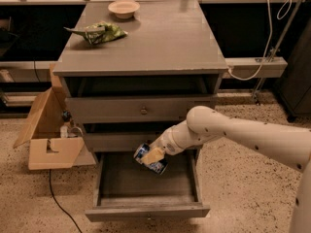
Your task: Place pepsi can into bottom drawer
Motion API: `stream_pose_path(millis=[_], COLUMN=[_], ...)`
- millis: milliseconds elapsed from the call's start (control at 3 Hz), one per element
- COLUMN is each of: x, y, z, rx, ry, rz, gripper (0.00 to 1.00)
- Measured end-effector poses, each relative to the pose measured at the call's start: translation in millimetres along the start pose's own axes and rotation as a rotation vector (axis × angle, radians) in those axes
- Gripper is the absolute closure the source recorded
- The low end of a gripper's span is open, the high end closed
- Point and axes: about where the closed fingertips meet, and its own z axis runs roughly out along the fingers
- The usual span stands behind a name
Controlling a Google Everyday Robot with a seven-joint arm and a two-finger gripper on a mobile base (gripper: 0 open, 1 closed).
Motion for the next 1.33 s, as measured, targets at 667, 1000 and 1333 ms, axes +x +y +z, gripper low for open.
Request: stream_pose_path(millis=[667,1000,1333], x=[58.4,99.6,119.5], y=[-41.7,-70.5,-84.1], z=[41.4,65.9,79.4], rx=[0.066,0.118,0.142], ry=[0.090,0.105,0.102], rz=[0.019,0.075,0.109], gripper=[1.00,1.00,1.00])
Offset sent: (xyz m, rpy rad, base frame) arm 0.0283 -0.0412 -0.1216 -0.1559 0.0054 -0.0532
